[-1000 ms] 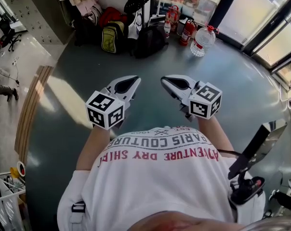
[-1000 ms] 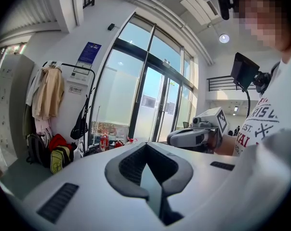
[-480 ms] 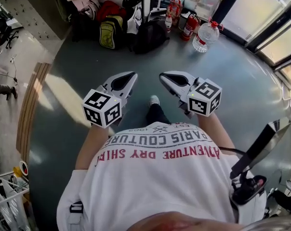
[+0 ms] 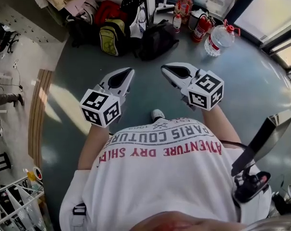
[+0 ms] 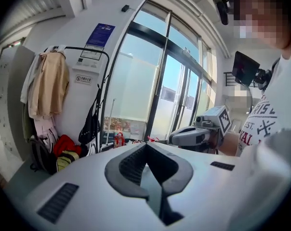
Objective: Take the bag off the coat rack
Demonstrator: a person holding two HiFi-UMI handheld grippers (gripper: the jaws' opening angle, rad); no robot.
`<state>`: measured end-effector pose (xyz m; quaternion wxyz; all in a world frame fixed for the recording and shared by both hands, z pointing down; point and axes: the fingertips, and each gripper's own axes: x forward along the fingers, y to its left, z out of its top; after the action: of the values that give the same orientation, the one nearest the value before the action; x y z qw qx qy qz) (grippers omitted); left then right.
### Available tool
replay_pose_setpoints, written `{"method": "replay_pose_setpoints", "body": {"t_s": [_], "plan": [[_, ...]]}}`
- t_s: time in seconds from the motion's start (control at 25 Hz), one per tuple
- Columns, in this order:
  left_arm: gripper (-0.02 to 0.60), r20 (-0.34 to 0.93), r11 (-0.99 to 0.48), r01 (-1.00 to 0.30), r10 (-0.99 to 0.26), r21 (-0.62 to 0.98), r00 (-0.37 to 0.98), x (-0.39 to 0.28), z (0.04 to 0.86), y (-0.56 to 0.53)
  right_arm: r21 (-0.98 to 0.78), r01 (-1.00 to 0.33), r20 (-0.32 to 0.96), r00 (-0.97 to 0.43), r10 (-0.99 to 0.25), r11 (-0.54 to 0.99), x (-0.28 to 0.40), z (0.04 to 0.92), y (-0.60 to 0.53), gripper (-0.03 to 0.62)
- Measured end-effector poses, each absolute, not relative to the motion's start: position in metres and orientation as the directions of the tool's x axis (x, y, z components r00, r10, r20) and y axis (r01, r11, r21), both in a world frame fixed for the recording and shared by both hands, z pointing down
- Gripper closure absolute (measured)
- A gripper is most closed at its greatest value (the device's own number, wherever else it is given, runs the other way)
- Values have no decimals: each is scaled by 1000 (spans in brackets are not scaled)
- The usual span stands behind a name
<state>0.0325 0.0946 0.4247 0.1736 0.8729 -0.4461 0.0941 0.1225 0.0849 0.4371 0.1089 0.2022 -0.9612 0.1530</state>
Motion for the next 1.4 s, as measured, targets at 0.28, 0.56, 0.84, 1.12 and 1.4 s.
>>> {"method": "replay_pose_setpoints", "body": {"t_s": [0.28,0.56,0.84,1.12,1.4], "plan": [[580,283,-535,-826,-776,175,563,3,394,-28,-180,-424,226,-896,-382,888,95,403,-48,592],[580,233,-544,-819,-785,184,574,-45,384,-117,-161,-445,195,-889,-413,881,53,390,-131,592],[580,231,-623,-762,-726,177,647,-116,372,-260,-170,-508,207,-856,-473,844,-23,379,-270,592],[580,240,-706,-695,-656,141,715,-187,348,-392,-145,-578,174,-814,-554,803,-98,347,-407,592],[580,214,-678,-719,-687,152,694,-207,341,-478,-134,-611,152,-790,-594,780,-113,334,-475,592]]}}
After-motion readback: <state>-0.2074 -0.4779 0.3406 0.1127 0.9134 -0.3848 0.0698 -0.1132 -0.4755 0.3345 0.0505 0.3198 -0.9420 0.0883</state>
